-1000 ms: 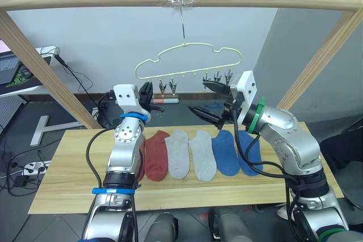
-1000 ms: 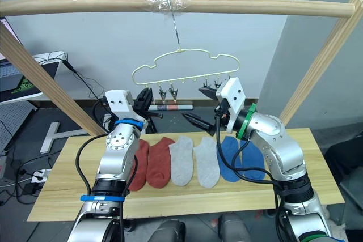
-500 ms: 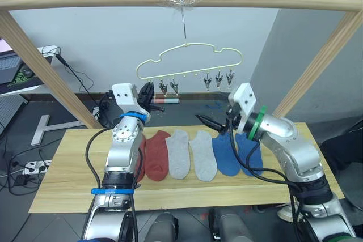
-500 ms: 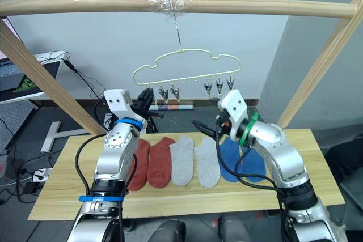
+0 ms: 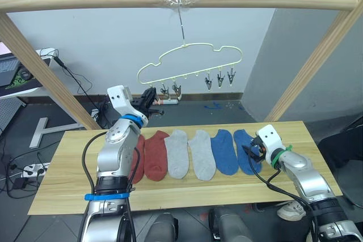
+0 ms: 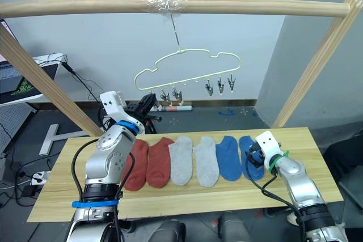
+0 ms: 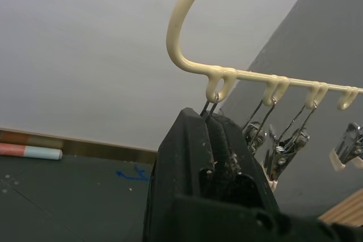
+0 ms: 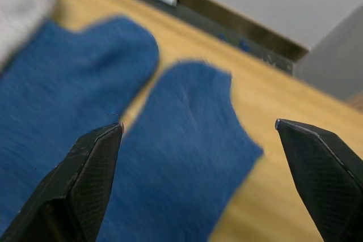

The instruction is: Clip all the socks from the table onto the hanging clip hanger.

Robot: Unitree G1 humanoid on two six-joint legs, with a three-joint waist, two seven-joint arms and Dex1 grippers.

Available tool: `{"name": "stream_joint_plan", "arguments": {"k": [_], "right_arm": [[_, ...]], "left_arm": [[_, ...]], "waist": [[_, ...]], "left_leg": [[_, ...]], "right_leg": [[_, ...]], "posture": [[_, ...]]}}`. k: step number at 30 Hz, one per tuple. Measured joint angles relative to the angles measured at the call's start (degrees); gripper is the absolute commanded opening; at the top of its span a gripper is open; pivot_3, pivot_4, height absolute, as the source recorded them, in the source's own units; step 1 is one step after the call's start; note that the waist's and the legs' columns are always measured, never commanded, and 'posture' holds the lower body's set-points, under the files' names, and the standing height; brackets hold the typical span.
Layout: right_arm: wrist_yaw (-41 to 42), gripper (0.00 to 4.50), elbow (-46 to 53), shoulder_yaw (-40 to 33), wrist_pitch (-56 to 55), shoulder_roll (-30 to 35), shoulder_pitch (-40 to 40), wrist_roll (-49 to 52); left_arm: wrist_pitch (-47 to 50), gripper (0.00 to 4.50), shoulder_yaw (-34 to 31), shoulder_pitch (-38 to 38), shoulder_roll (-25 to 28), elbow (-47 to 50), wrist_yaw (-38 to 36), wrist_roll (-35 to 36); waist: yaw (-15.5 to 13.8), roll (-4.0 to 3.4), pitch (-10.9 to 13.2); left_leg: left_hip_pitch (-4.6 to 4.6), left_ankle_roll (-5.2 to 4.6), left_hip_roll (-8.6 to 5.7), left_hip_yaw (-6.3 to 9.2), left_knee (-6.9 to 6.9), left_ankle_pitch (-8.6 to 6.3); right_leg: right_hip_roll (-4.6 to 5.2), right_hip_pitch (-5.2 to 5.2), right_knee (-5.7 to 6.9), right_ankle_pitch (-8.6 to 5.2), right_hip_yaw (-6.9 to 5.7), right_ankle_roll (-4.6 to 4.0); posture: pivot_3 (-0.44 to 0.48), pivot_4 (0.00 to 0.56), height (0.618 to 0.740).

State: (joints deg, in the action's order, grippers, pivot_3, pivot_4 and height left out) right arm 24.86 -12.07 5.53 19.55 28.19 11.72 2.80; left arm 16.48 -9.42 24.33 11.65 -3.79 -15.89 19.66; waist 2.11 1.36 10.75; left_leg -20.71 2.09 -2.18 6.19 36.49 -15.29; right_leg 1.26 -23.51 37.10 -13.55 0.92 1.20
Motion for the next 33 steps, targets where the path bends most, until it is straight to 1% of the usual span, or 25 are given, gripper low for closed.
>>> {"name": "stream_joint_plan", "arguments": {"k": [6, 12, 14, 19, 23, 26, 30, 33], "right_arm": [[1.4, 4.5, -12.0, -2.1, -4.9, -3.1, 5.4, 1.0], [1.9, 4.5, -18.0, -4.7, -4.3, -6.3, 10.0, 3.1], [2.3, 4.5, -18.8, -4.8, -4.2, -6.3, 10.3, 3.0], [2.2, 4.5, -25.8, -2.9, -4.3, -6.2, 12.1, 0.0], [2.6, 4.5, -28.4, -2.1, -4.3, -6.1, 14.3, -1.4], [3.3, 3.92, -28.9, -2.0, -4.1, -6.1, 14.6, -1.5], [4.4, 2.53, -29.0, -2.0, -4.7, -6.1, 14.3, -1.5], [5.3, 1.39, -29.0, -2.3, -4.5, -5.8, 14.1, -1.4]], "left_arm": [[0.6, 0.02, 0.0, -0.1, 0.4, 0.9, 0.2, 0.0], [0.9, 0.02, 0.1, -0.5, 0.6, 1.6, 0.2, -0.2], [0.8, 0.02, 0.1, -0.7, 0.7, 1.8, 0.1, -0.3], [1.0, 0.02, 0.2, -1.4, 0.8, 3.1, 0.1, -0.6], [1.6, 0.02, 0.2, -1.5, 0.8, 3.3, 0.1, -0.6], [1.8, 0.0, 0.2, -1.5, 0.9, 3.3, 0.2, -0.7], [1.9, 0.0, 0.2, -1.5, 0.9, 3.3, 0.2, -0.8], [1.9, 0.0, 0.2, -1.5, 1.0, 3.3, 0.2, -0.8]], "waist": [[0.1, 0.0, 0.0], [-0.2, 0.0, 0.0], [-0.3, 0.0, 0.0], [-0.3, -0.01, 0.0], [-0.2, -0.01, 0.0], [-0.3, 0.0, 0.0], [-0.3, 0.0, 0.0], [-0.3, 0.0, 0.0]], "left_leg": [[-0.08, -0.01, -0.03, -0.03, 0.3, -0.01], [-0.09, -0.01, -0.03, 0.0, 0.39, -0.01], [-0.1, -0.01, -0.03, 0.01, 0.38, -0.01], [-0.09, -0.02, -0.03, -0.02, 0.39, -0.01], [-0.05, -0.02, -0.02, -0.01, 0.44, -0.01], [0.02, -0.03, -0.03, 0.0, 0.46, -0.01], [0.02, -0.03, -0.03, -0.01, 0.47, 0.0], [0.02, -0.03, -0.03, 0.0, 0.46, -0.01]], "right_leg": [[-0.01, 0.06, 0.0, 0.12, 0.03, 0.07], [-0.01, 0.08, -0.01, 0.16, 0.04, 0.09], [0.0, 0.08, -0.02, 0.17, 0.04, 0.07], [0.0, 0.08, -0.01, 0.19, 0.06, 0.04], [-0.01, 0.16, -0.01, 0.23, 0.05, 0.1], [-0.01, 0.25, -0.01, 0.24, 0.05, 0.12], [-0.01, 0.25, -0.02, 0.26, 0.05, 0.14], [-0.01, 0.25, -0.03, 0.26, 0.05, 0.14]], "posture": [[-0.034, 0.173, 0.74], [-0.024, 0.172, 0.74], [-0.024, 0.172, 0.74], [-0.012, 0.176, 0.74], [-0.012, 0.176, 0.74], [-0.012, 0.176, 0.74], [-0.009, 0.181, 0.74], [-0.009, 0.181, 0.74]]}}
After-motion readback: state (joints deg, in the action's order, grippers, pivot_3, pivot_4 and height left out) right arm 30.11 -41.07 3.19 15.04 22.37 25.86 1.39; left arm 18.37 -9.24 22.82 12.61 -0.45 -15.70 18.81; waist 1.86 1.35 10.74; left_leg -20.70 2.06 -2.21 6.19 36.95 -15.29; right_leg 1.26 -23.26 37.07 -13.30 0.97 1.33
